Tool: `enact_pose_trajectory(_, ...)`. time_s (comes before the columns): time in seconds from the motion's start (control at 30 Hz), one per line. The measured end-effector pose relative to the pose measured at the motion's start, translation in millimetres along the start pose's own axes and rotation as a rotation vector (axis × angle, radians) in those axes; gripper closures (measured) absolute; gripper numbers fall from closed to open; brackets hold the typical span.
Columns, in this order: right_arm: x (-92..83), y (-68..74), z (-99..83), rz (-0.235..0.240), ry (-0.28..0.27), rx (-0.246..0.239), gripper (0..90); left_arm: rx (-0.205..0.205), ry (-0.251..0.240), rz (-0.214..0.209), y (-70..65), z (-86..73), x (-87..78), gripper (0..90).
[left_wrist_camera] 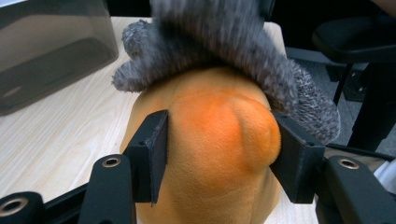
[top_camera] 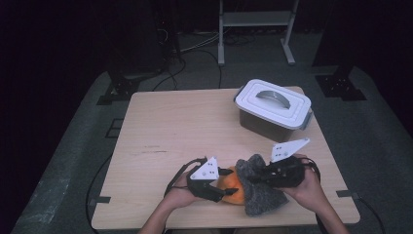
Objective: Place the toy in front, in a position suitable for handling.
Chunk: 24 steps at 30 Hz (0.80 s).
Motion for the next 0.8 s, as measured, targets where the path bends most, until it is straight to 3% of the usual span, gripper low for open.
enact_pose_trajectory(0.1, 4.2, -3.0, -5.4, 0.01, 0.011, 0.013, 77.2, -0.014, 0.003, 0.002, 2.5, -2.0, -0.1, 41.8)
enact_pose_trajectory(0.13, 0.0, -9.5, -12.7, 0.001, 0.018, 0.041, 77.2, -0.021, 0.002, 0.006, 4.6, -2.6, -0.1, 41.5)
enact_pose_trajectory(0.23, -6.8, -13.3, -17.3, -0.016, 0.017, 0.059, 77.2, -0.038, -0.002, 0.009, 6.9, -2.9, 1.1, 41.0)
enact_pose_trajectory(0.3, -8.6, -12.6, -16.2, -0.015, 0.009, 0.059, 77.2, -0.038, -0.005, 0.011, 6.4, -2.4, 1.9, 40.5)
enact_pose_trajectory(0.4, -10.4, -1.1, -0.8, 0.008, -0.029, 0.024, 77.3, -0.03, -0.022, 0.005, -0.4, 2.1, 6.0, 40.0)
enact_pose_trajectory(0.53, -0.8, 10.9, 10.6, 0.019, -0.023, -0.016, 77.1, -0.006, -0.021, -0.018, -10.9, 6.0, 8.6, 37.4)
enact_pose_trajectory(0.63, 8.0, 9.3, 7.3, 0.022, 0.006, -0.012, 77.2, 0.027, -0.009, -0.019, -13.3, 3.8, 8.5, 36.7)
enact_pose_trajectory(0.8, 4.8, 2.2, -1.1, 0.029, 0.001, 0.021, 77.3, 0.0, 0.006, -0.02, -5.1, -2.6, 5.2, 37.7)
Point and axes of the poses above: each handheld gripper's, and its own axes: x roughly forward along the jaws, z roughly out of its top, y roughly to its left, the point moved 10 cm from there along x, roughly forward along the jaws, and after that the axes turned 15 degrees about z, right-handed, at the moved point
